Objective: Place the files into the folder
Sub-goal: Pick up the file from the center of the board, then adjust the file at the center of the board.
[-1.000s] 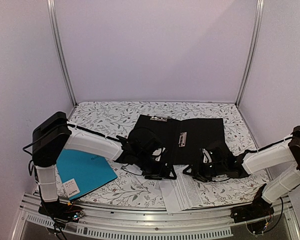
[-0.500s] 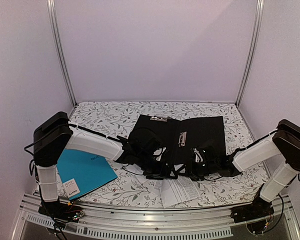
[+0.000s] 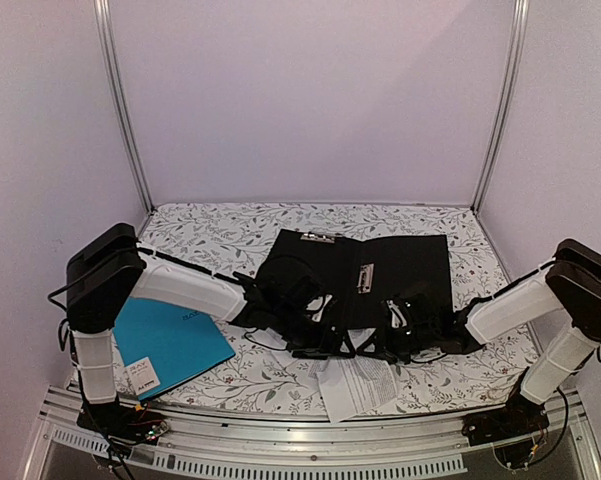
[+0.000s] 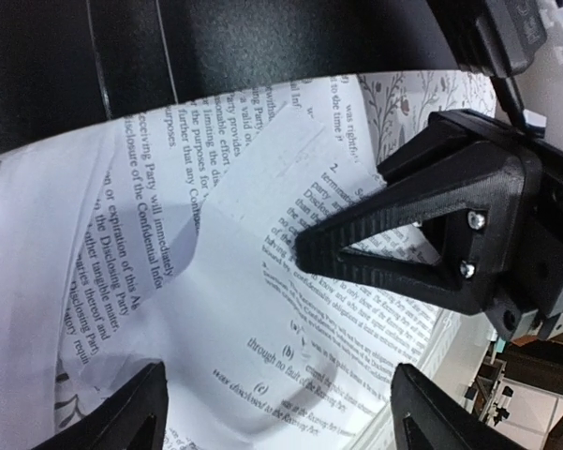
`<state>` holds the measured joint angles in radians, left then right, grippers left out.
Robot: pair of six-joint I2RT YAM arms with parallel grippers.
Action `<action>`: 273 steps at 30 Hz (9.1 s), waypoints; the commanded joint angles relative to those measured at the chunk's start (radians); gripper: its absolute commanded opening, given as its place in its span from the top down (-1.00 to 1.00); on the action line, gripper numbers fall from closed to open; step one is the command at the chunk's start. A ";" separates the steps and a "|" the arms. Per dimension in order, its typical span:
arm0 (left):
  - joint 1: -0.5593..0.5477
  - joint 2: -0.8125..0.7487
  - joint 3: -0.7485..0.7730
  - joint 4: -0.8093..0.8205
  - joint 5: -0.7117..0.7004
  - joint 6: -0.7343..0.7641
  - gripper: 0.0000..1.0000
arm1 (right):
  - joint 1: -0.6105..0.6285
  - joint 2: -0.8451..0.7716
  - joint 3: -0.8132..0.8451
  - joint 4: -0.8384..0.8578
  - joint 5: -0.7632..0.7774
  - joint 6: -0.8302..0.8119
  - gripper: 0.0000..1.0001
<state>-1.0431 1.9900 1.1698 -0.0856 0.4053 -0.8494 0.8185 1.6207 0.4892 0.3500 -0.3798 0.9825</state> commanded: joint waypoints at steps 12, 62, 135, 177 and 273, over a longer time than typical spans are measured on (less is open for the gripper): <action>0.021 -0.193 -0.054 -0.138 -0.068 0.113 -0.66 | 0.102 -0.339 0.033 -0.448 0.029 -0.048 1.00; 0.566 -0.343 -0.214 -0.055 -0.111 0.338 -0.85 | -0.007 0.757 1.678 -1.382 0.038 -1.098 0.46; 0.507 -0.069 -0.088 0.010 0.127 0.418 -0.63 | -0.122 0.489 1.038 -1.174 0.037 -1.075 0.60; 0.498 -0.047 -0.132 0.124 0.194 0.335 -0.53 | -0.181 0.394 0.949 -0.867 -0.116 -0.713 1.00; 0.481 -0.030 -0.239 0.220 0.307 0.312 0.06 | -0.226 0.150 0.443 -0.306 -0.043 -0.366 1.00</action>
<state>-0.5442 1.9633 0.9596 0.1226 0.7002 -0.5331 0.5896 1.7920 0.9356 -0.0170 -0.4541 0.5850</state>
